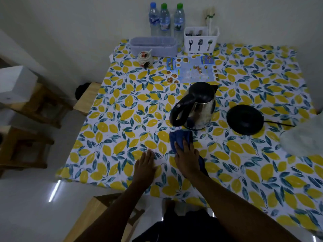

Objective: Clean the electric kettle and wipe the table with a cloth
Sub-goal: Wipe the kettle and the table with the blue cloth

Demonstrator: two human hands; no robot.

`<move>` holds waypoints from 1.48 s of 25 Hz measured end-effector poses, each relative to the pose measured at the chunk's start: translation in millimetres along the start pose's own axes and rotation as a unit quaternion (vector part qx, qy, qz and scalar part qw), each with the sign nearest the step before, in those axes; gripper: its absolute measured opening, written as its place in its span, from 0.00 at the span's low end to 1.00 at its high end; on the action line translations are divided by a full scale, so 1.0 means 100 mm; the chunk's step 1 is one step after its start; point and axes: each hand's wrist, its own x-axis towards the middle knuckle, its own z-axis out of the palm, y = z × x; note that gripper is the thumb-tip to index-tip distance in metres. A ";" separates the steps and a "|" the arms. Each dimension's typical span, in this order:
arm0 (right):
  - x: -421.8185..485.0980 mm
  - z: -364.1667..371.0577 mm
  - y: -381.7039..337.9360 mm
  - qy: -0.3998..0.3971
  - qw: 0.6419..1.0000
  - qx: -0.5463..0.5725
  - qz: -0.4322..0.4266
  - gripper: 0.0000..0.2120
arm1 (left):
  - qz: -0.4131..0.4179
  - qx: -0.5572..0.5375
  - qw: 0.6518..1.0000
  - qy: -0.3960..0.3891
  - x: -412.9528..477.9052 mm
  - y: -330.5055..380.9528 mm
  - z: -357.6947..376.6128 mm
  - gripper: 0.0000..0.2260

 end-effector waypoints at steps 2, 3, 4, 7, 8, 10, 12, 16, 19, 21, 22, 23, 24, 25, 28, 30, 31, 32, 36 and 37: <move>-0.24 0.15 -0.15 -0.017 0.995 -0.029 -0.096 0.28 | -0.007 -0.004 1.000 -0.013 -0.07 -0.06 0.03 0.29; -0.40 0.22 -0.14 -0.022 0.988 -0.046 -0.145 0.28 | -0.010 0.001 1.000 -0.018 -0.08 -0.09 0.04 0.30; -0.53 0.26 -0.07 -0.028 0.982 -0.055 -0.180 0.28 | -0.010 0.006 1.000 -0.023 -0.10 -0.13 0.05 0.30; -0.48 0.20 0.24 -0.027 0.975 -0.093 -0.201 0.27 | -0.001 0.003 1.000 -0.029 -0.14 -0.19 0.05 0.30; -0.40 0.14 0.28 -0.022 0.979 -0.104 -0.172 0.27 | 0.001 0.001 1.000 -0.027 -0.15 -0.20 0.05 0.30; -0.20 0.01 0.23 0.004 0.995 -0.080 -0.065 0.30 | 0.005 -0.003 1.000 -0.026 -0.16 -0.21 0.04 0.30; -0.11 -0.04 0.06 0.023 0.999 -0.042 0.021 0.29 | 0.005 -0.007 1.000 -0.027 -0.16 -0.19 0.04 0.30; -0.51 0.13 -0.18 -0.002 0.994 -0.065 -0.093 0.29 | 0.000 -0.012 1.000 -0.026 -0.18 -0.17 0.02 0.30; -0.89 0.23 0.12 -0.050 0.970 -0.107 -0.211 0.28 | -0.001 -0.016 0.999 -0.028 -0.17 -0.16 0.00 0.29; -0.84 0.16 0.44 -0.053 0.962 -0.138 -0.229 0.29 | -0.019 -0.029 0.999 -0.031 -0.18 -0.10 -0.02 0.28; -0.77 0.12 0.63 -0.053 0.962 -0.157 -0.215 0.29 | -0.024 -0.030 0.999 -0.031 -0.18 -0.04 -0.02 0.28; -0.67 0.07 0.83 -0.048 0.962 -0.183 -0.195 0.29 | -0.019 -0.024 0.999 -0.031 -0.16 0.03 -0.03 0.28; -0.57 0.01 1.00 -0.032 0.971 -0.189 -0.145 0.30 | -0.003 -0.011 1.000 -0.029 -0.13 0.11 -0.03 0.28; -0.48 -0.08 1.15 -0.012 0.983 -0.170 -0.071 0.30 | 0.020 0.001 0.999 -0.030 -0.09 0.21 -0.04 0.29; -0.30 -0.32 1.33 0.031 0.991 -0.034 0.123 0.28 | 0.073 -0.011 0.996 -0.050 0.08 0.61 -0.09 0.30; -0.28 -0.32 1.26 0.039 0.986 -0.001 0.163 0.27 | 0.104 -0.022 0.992 -0.061 0.16 0.85 -0.08 0.31; -0.32 -0.26 1.22 0.039 0.986 -0.006 0.159 0.27 | 0.120 -0.022 0.990 -0.071 0.17 0.95 -0.05 0.31; -0.41 -0.18 1.16 0.035 0.989 -0.013 0.142 0.27 | 0.132 -0.016 0.988 -0.084 0.17 1.01 -0.02 0.33; -0.74 0.03 1.10 0.003 0.994 -0.001 0.113 0.28 | 0.132 0.023 0.984 -0.114 0.17 1.08 0.14 0.41; -0.69 -0.01 1.13 -0.001 0.993 -0.004 0.117 0.28 | 0.129 0.024 0.985 -0.114 0.18 1.10 0.14 0.42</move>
